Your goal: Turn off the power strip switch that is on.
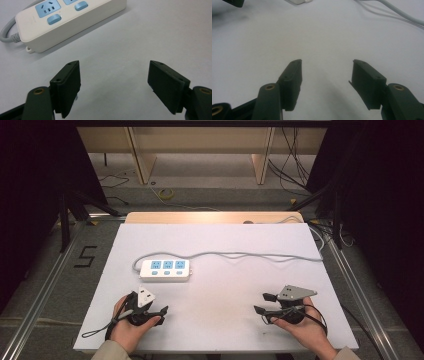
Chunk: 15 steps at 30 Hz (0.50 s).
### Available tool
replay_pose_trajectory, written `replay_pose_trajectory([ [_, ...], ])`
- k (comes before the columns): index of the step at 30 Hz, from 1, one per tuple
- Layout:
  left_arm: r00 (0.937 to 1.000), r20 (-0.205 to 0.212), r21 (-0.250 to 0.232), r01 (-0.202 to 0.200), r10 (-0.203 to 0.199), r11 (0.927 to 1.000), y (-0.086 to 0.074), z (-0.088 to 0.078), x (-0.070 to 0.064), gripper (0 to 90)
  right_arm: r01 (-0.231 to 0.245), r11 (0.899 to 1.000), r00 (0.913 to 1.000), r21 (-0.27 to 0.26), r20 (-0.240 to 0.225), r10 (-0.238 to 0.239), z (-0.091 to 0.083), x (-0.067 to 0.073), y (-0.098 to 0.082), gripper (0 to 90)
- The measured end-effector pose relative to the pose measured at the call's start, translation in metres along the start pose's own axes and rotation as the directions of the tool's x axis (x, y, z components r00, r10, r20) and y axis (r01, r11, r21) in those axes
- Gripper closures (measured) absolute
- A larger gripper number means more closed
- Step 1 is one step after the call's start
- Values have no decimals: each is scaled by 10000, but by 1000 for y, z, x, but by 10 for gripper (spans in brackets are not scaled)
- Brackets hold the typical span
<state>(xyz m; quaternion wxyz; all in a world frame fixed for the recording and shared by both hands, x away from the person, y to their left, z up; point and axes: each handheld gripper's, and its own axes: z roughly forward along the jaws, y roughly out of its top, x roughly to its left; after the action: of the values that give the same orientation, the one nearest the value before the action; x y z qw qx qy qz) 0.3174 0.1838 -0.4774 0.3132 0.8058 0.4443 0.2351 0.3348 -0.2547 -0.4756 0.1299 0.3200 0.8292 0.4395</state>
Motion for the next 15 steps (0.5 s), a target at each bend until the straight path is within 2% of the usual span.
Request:
replay_pose_trajectory([
  [5,9999,-11,-80,136,-136,9999,1,0,0,300,-45,10000,10000,-8,33,45,-1,0,0,422],
  [8,9997,-74,-61,239,-239,9997,1,-2,1,365,-32,10000,10000,-20,41,32,-1,1,0,422],
  [11,9997,-138,-56,224,-225,9997,1,-3,3,467,7,10000,10000,-39,37,-7,0,0,0,421],
  [12,9996,-172,-38,236,-237,9997,2,-4,4,467,7,10000,10000,-39,37,-7,0,0,0,421],
  [13,9996,-165,-31,239,-240,9997,2,-5,5,560,-26,10000,10000,-22,45,26,0,0,0,421],
  [15,9995,-82,23,294,-294,9996,3,-5,7,647,-20,10000,10000,-19,45,20,0,0,0,421],
])
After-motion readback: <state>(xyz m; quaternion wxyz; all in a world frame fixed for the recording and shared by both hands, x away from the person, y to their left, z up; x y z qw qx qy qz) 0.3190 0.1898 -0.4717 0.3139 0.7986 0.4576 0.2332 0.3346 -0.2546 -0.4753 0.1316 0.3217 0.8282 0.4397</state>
